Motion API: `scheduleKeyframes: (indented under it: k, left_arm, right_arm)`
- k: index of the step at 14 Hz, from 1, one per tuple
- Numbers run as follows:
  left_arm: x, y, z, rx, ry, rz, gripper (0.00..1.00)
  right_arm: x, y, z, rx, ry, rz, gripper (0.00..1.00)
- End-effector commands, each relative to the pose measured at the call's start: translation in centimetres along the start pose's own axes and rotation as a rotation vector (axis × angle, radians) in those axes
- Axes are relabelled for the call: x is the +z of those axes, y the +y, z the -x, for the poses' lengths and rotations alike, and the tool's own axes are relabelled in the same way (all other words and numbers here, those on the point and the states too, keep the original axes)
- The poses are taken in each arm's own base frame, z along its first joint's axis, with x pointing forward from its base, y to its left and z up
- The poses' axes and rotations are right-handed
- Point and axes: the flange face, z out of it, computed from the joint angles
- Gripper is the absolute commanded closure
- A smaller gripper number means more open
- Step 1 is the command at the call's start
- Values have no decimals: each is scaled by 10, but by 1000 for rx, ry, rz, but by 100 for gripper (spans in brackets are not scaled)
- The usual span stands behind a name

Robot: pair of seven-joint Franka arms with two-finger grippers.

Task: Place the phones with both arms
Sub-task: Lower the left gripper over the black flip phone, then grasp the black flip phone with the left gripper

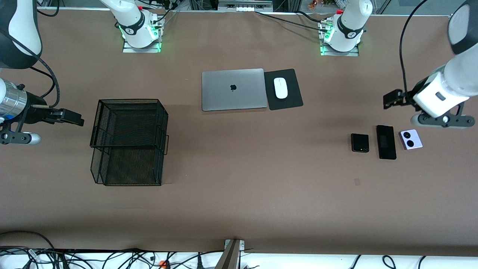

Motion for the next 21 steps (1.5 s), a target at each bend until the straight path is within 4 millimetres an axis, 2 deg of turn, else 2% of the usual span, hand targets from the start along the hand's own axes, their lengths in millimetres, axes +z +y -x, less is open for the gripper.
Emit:
scheduleKeyframes:
  k: [1, 4, 7, 9, 11, 15, 19, 21]
  left_arm:
    - [48, -14, -6, 1, 33, 14, 0]
    - [112, -39, -21, 72, 49, 21, 0]
    - [153, -49, -34, 109, 65, 25, 0]
    - [177, -49, -40, 108, 75, 27, 0]
    - [216, -47, -44, 110, 89, 30, 0]
    - [294, -41, -28, 117, 144, 29, 0]
    - [332, -38, -12, 157, 189, -2, 0]
    - [339, -43, -8, 148, 196, -1, 0]
  right_arm:
    - [-6, 1, 2, 0, -1, 2, 0]
    - [-6, 1, 2, -1, -1, 2, 0]
    - [-6, 1, 2, 2, -1, 2, 0]
    - [-6, 1, 2, 0, -1, 2, 0]
    - [-6, 0, 2, 2, -1, 2, 0]
    - [-6, 1, 2, 4, -1, 0, 0]
    - [-6, 0, 2, 4, 0, 0, 0]
    - [-6, 1, 2, 5, 0, 0, 0]
